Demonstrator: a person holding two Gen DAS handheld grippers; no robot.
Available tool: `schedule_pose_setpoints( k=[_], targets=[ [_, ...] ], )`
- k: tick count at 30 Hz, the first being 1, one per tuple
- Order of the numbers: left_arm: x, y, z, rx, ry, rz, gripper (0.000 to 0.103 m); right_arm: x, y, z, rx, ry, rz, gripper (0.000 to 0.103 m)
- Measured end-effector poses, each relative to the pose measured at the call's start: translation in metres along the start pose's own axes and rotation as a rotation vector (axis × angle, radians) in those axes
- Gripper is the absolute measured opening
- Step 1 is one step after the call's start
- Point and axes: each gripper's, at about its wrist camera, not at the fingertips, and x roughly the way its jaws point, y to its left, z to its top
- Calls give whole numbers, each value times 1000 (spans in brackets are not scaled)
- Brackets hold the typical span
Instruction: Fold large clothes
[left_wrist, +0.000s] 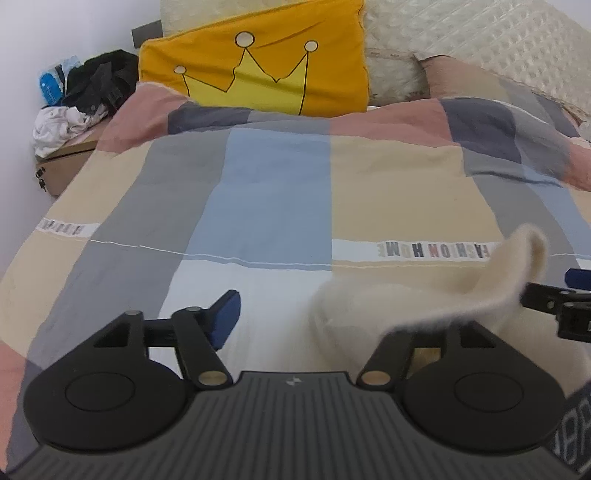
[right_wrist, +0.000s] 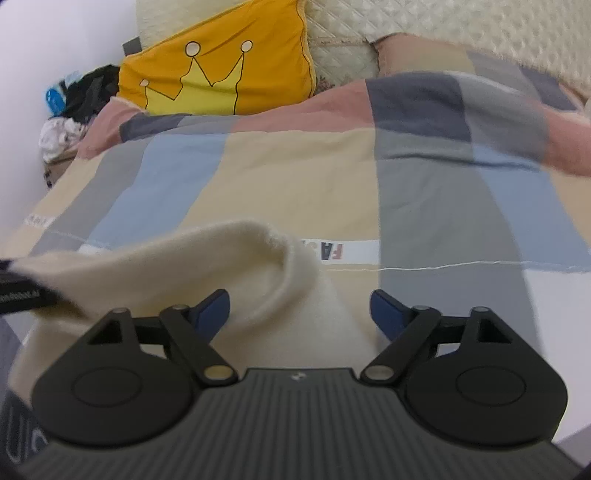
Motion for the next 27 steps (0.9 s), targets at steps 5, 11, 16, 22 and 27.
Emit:
schedule_pose_setpoints(
  k=[5, 11, 16, 22, 27],
  targets=[
    [-28, -3, 3, -39, -7, -15, 80, -35, -4, -1, 54, -5, 30, 84],
    [-61, -19, 5, -41, -11, -46, 80, -72, -1, -2, 44, -41, 22, 84],
    [-78, -15, 5, -149, 38, -159, 80, -94, 0, -1, 15, -59, 36, 84],
    [-80, -8, -3, -236, 33, -166, 80, -104, 4, -5, 19, -95, 64, 84],
    [-76, -21, 2, -133, 2, -87, 80, -87, 6, -16, 5, -84, 71, 84]
  ],
)
